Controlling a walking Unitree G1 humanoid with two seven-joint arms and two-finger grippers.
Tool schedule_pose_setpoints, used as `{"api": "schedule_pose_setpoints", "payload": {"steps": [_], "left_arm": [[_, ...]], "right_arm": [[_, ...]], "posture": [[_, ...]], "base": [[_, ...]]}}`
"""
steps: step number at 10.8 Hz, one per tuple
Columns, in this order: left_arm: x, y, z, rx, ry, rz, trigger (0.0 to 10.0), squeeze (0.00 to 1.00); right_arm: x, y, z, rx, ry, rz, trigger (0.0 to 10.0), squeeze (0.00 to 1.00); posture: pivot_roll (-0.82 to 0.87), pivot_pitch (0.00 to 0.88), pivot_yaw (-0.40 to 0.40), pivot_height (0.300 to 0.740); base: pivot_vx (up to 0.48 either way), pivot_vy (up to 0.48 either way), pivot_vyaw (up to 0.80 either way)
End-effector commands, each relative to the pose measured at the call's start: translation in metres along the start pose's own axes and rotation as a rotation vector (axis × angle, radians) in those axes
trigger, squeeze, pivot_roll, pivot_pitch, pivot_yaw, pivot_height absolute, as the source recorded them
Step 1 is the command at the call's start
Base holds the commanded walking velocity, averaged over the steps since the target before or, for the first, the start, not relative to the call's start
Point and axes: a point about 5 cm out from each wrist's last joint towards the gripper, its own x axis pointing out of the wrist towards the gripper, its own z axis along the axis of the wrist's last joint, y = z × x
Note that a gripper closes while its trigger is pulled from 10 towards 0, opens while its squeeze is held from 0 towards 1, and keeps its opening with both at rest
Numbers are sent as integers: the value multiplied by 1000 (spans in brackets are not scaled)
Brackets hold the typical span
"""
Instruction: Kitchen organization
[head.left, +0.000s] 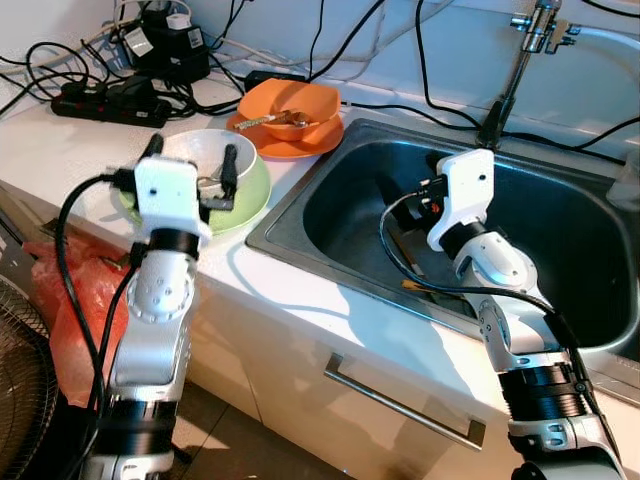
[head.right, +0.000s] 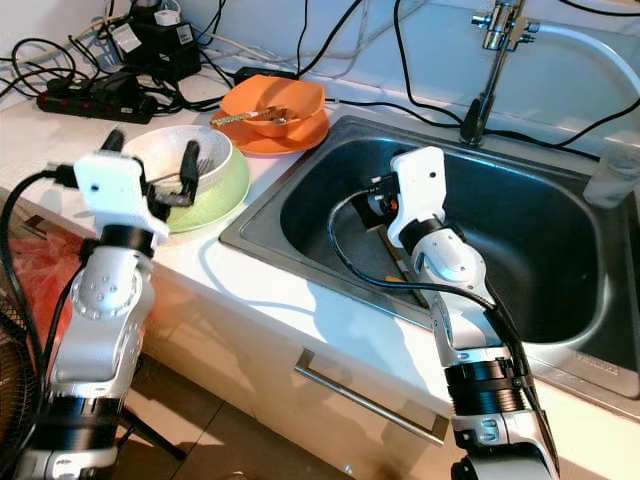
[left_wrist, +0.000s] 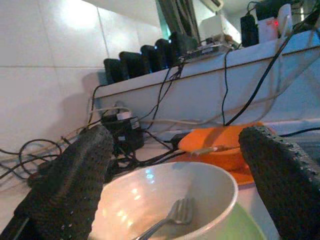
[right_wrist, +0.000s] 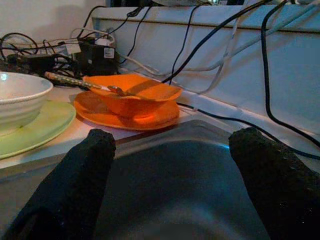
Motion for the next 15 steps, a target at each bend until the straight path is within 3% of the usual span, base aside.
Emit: {"api": "schedule_pose_setpoints", "payload": {"steps": [1,5,6,8,10,12,15], "left_arm": [[-3,6,1,21,-2,30,10000,1000],[-11,16,-14,105,37,43,10000,1000],[-10,18,-19,119,43,43,10000,533],[-7,22,-25,136,51,53,10000,424],[-2,23,-30,131,50,65,10000,0],[1,24,-30,106,44,83,10000,0],[10,19,-30,-5,40,122,10000,0]], "right_arm": [[1,-2,1,-6,6,3,10000,0],[3,-1,0,-8,13,12,10000,0],[2,-1,-1,-7,14,11,10000,0],[2,-2,-1,-6,17,10,10000,0],[1,0,1,8,12,27,10000,0],[-1,4,2,22,8,54,10000,0],[-6,14,4,35,14,156,10000,0]], "posture": [[19,0,-2,740],[25,0,-10,740],[23,0,-8,740],[18,0,-11,740],[6,0,-18,740],[-1,0,-23,740],[-18,0,-37,740]], "base": [[0,0,0],[0,0,0],[0,0,0],[0,0,0],[0,0,0],[0,0,0],[0,0,0]]}}
